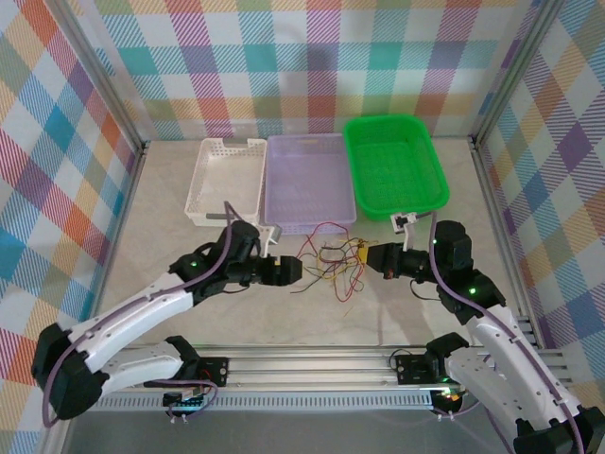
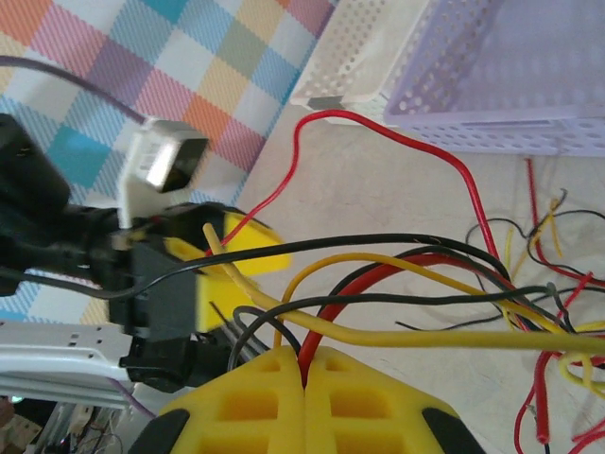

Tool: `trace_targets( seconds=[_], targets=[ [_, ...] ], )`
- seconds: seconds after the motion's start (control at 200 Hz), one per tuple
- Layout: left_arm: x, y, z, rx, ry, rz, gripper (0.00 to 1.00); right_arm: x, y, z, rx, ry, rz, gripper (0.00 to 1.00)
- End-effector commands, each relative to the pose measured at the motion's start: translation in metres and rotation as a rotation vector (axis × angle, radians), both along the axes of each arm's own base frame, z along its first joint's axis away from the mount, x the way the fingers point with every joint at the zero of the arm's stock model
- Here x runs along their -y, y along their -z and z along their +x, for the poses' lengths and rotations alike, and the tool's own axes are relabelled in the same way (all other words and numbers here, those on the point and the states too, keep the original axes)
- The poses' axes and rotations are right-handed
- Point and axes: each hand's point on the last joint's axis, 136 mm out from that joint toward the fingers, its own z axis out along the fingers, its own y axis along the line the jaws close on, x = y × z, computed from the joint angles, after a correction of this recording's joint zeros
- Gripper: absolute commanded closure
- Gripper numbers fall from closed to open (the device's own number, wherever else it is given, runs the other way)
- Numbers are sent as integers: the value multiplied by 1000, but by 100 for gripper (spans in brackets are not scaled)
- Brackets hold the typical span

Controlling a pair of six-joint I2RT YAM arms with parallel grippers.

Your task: Untangle the cables

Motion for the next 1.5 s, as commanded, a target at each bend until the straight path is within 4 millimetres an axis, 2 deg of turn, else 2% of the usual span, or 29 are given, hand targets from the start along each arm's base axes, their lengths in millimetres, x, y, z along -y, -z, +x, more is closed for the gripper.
trace_targets(
  seconds=[0.0,0.07,0.13,0.225,0.31,0.415,0.54,0.745,0.92,1.03,1.36,1.42,1.495],
  targets=[
    [28,-6,11,40,13,-48,23,-7,-28,-12,93,-80,75,100],
    [36,0,17,34,13,-35,23,-7,-35,-17,119,-99,95,100],
    [45,-3,19,40,25,-57,23,-7,-38,-21,127,-112,103,100],
    [60,-26,15,84,61,-137,23,-9,-41,-25,124,-135,115,100],
    [74,-50,7,146,115,-217,17,-10,-45,-25,118,-136,133,100],
    [93,-57,-6,172,211,-255,15,-11,-54,-26,121,-141,165,100],
    [108,-41,-17,165,304,-234,15,-11,-69,-29,121,-151,201,100],
    [114,-14,-21,173,369,-165,15,-12,-88,-35,100,-163,245,100],
    [118,27,-23,183,390,-9,15,-10,-105,-39,102,-163,280,100],
    [122,43,-24,198,392,54,15,-10,-112,-42,97,-170,293,100],
    [121,59,-5,249,325,134,14,-9,-127,-48,85,-184,328,100],
    [124,57,-8,244,331,102,14,-8,-130,-48,76,-173,334,100],
    [130,44,-18,243,357,6,14,-7,-132,-46,70,-157,334,100]
  ],
)
